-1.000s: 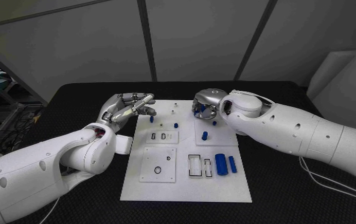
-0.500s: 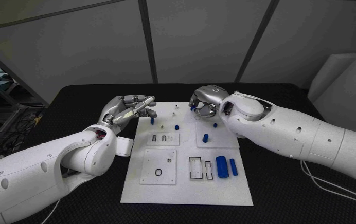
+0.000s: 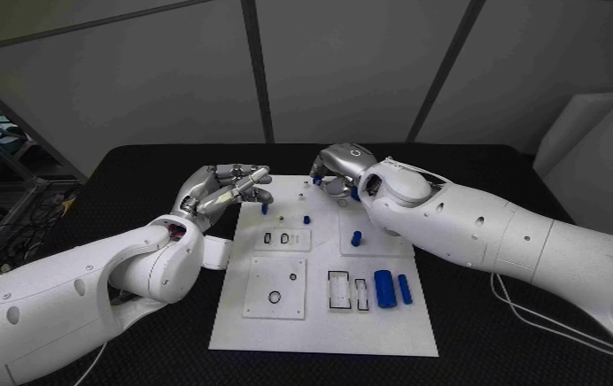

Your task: Assemble the parts on the task board

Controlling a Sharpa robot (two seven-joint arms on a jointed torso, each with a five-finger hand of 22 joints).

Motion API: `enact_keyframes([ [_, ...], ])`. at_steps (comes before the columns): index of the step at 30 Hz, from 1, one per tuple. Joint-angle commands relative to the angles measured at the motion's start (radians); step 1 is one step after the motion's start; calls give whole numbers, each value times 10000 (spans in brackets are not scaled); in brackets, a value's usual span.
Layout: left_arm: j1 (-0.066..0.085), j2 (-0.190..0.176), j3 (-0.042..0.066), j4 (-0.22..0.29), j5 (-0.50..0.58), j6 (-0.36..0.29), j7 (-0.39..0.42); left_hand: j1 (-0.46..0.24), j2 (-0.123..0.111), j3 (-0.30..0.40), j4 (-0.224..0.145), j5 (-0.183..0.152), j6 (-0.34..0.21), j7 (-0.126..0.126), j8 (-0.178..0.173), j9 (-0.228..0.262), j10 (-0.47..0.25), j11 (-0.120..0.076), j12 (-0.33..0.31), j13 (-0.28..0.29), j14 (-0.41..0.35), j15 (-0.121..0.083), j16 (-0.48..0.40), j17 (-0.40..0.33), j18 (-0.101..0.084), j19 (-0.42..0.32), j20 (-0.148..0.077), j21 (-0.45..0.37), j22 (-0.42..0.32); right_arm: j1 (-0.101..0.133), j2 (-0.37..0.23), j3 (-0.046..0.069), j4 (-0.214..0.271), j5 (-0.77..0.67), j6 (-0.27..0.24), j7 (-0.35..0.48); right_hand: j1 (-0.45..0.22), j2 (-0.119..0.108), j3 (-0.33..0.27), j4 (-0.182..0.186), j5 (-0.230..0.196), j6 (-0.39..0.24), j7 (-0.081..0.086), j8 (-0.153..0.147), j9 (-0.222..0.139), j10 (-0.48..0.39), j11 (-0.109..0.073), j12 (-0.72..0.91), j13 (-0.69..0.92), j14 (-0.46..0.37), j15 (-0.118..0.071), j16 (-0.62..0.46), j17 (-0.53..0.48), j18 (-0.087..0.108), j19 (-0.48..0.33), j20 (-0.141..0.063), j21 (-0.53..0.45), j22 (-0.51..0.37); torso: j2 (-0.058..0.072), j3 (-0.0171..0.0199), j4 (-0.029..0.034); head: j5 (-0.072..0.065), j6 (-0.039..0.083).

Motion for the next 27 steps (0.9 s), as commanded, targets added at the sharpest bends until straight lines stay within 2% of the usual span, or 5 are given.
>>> enact_keyframes([
  [1,22,30,10,-3,-66,141,-5,-91,32,4,31,-36,11,84,-32,-16,23,59,-66,-11,-31,59,-42,16,-203,-13,48,43,16,20,144,6,-189,-3,-290,201,57,-48,70,-1,47,66,2,41,16,185,-86,-24,17,313,-56,42,-2,-117,63,19,36,14,46,-19,35,-8,5],
  [5,26,55,11,-10,-66,145,-2,-90,37,8,30,-41,12,85,-39,-15,24,61,-75,-10,-40,62,-50,24,-203,-19,50,41,15,20,320,6,-378,29,-264,281,32,-59,74,16,33,65,7,32,16,179,-79,-36,15,309,-52,40,-21,-115,55,23,39,9,81,-30,63,25,-4],
  [12,33,87,12,-11,-65,159,-2,-92,37,8,31,-42,12,86,-40,-15,24,62,-76,-10,-41,62,-51,25,-203,-20,50,41,15,20,570,6,-694,71,-163,346,4,-74,80,35,-9,62,9,20,15,174,-77,-49,13,307,-48,53,-11,-116,52,29,49,16,138,-54,116,6,15],
  [17,41,92,13,-3,-65,168,-6,-92,37,8,31,-42,12,86,-40,-15,24,62,-76,-10,-41,62,-51,25,-203,-20,50,41,15,19,706,5,-873,82,-89,335,-2,-77,84,40,-18,58,10,15,15,169,-76,-54,12,305,-47,53,-17,-116,51,30,51,19,144,-37,102,43,-6],
  [27,51,103,13,5,-65,199,-19,-111,46,6,43,-49,14,94,-53,-14,26,68,-91,-8,-53,69,-62,40,-205,-31,56,36,14,19,827,5,-1019,84,-108,233,-15,-85,96,51,-32,43,14,-2,12,150,-70,-68,8,302,-43,61,-14,-114,41,34,52,12,160,-36,104,57,-5],
])
